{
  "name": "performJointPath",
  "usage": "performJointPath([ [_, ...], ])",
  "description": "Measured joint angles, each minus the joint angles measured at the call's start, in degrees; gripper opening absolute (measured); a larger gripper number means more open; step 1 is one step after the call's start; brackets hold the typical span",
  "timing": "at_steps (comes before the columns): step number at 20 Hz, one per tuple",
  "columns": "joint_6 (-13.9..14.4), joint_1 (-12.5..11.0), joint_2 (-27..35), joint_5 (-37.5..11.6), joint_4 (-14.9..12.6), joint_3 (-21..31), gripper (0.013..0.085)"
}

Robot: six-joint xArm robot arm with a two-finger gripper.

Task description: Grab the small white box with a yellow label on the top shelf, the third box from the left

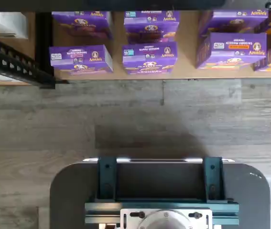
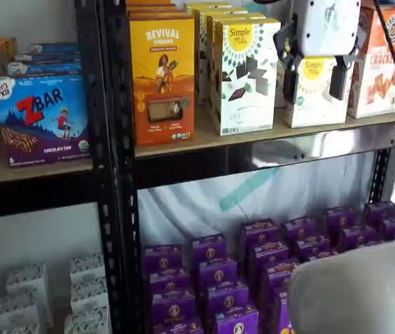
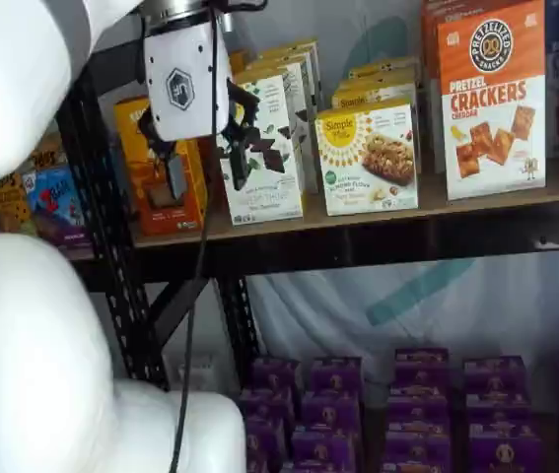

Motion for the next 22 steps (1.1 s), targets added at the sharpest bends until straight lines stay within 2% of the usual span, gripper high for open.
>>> performJointPath([
  [3,-0.69,-1.47,0.26,0.52,1.64,-0.21,0.085],
  [6,-0.64,-1.41,0.23,0.56,1.81,-0.21,0.085],
  [9,0.17,0.09,-0.21,-0.21,0.39,0.2,0.085],
  [13,-0.7,-0.45,-0.52,-2.69,-0.62,0.81,0.085],
  [17,-3.58,-2.93,0.68,-6.03,-2.03,0.74,0.085],
  [22,-9.81,-9.4,4.06,-10.18,-1.74,-0.63,0.085],
])
